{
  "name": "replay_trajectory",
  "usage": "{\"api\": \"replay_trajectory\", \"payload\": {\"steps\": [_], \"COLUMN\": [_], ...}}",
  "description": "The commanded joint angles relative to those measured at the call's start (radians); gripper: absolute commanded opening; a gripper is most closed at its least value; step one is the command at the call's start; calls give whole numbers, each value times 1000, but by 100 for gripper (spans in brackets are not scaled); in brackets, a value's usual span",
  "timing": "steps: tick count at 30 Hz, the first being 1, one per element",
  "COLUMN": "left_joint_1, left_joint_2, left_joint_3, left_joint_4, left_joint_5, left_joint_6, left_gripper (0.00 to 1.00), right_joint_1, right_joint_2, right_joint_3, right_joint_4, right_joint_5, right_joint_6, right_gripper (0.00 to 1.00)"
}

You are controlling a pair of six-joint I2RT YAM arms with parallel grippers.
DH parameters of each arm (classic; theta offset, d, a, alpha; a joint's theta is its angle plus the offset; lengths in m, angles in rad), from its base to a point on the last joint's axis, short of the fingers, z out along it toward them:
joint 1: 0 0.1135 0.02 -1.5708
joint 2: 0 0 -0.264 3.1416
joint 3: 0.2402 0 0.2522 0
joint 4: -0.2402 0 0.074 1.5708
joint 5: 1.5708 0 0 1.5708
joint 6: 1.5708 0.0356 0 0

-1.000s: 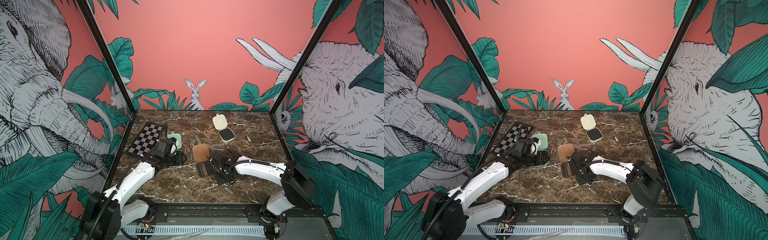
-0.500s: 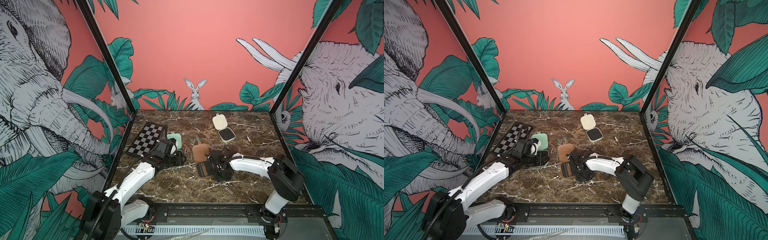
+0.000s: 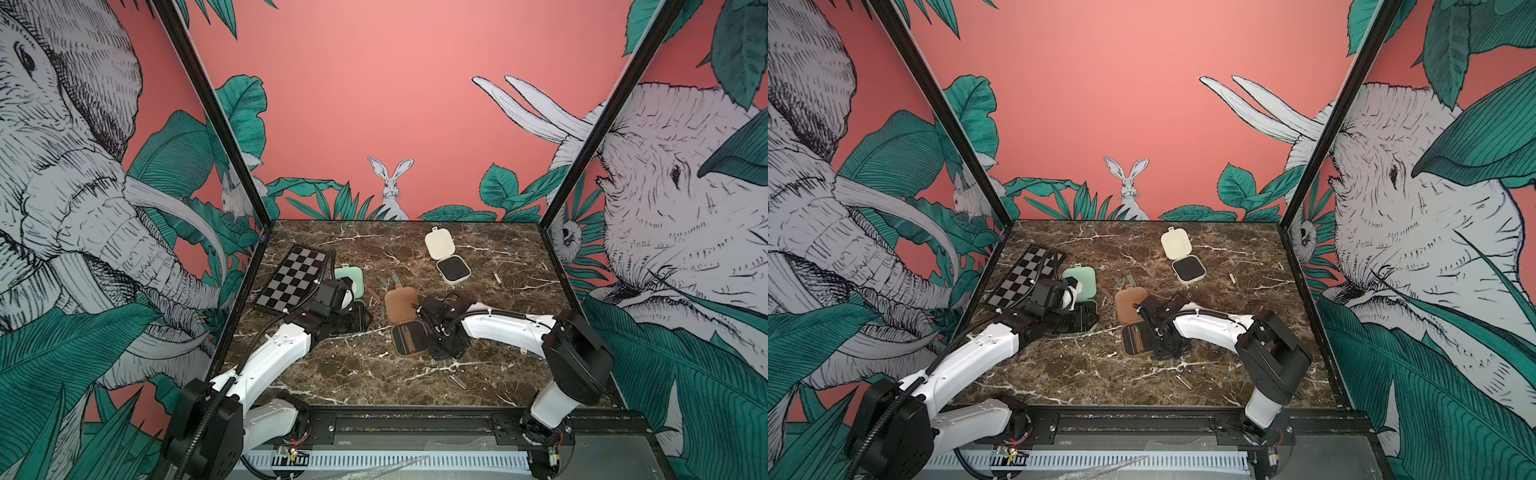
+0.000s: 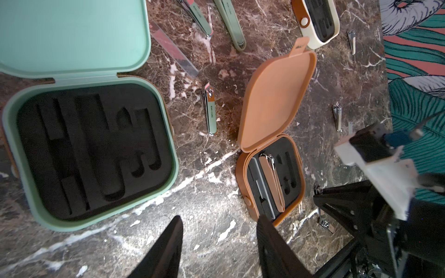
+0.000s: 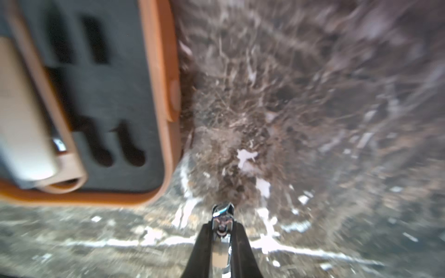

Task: Organize nail clipper sets
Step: Pick up the nail clipper from the center of the board, then place the nail clipper in the storage box.

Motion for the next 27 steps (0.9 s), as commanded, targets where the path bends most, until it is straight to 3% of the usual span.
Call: {"api": "replay_trajectory", "payload": {"steps": [1, 15, 27], "left_joint_1": [4, 4, 9], "left_joint_2": [-11, -27, -41], "left_joint_3": [13, -13, -25], "left_joint_4": [-13, -9, -16], "left_joint_5": [-18, -27, -27], "left_joint_6": [10, 2, 9], "left_gripper": [52, 52, 52], "right_joint_1": [0, 16, 16], "right_joint_2": [-44, 174, 273], "right_joint_3": [74, 312, 361], "right_joint_4": [-81, -27, -4], "right_joint_5": [53, -36, -44], "right_joint_6": [-8, -34, -45], "right_gripper": [11, 11, 11]}}
